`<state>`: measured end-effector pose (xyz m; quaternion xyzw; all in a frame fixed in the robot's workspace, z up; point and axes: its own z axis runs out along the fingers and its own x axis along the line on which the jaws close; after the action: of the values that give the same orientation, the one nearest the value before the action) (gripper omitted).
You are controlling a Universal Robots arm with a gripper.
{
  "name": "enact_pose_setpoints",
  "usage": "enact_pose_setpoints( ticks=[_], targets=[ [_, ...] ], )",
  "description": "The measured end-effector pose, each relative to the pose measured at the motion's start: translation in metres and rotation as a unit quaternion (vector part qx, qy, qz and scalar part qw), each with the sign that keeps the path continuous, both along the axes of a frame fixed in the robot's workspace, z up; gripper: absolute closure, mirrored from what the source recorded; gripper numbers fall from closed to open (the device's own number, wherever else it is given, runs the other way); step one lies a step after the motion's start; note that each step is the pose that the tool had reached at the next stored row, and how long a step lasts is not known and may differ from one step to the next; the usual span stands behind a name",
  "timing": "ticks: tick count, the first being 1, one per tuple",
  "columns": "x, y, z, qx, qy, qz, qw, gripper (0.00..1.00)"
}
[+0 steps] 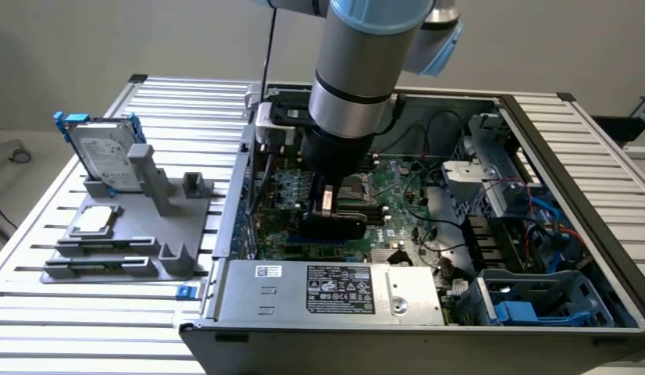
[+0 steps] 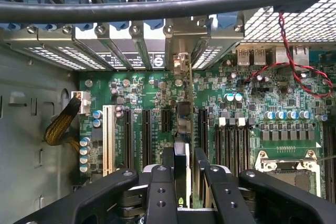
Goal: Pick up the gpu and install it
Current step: 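Insert the gpu into the slot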
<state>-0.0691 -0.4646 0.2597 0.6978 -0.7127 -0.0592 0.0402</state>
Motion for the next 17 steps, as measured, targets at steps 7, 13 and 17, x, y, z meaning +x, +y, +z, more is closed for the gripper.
enact_pose_setpoints(
  ticks=[7, 13, 17],
  targets=[
    [0.0001, -0.0004, -0.0044, 0.0005, 0.0004, 0.000, 1.0000, 0.73],
    [0.0001, -0.0004, -0.0068, 0.0006, 0.0004, 0.000, 1.0000, 0.73],
    [0.0002, -0.0004, -0.0070, 0.0005, 0.0005, 0.000, 1.0000, 0.73]
  ],
)
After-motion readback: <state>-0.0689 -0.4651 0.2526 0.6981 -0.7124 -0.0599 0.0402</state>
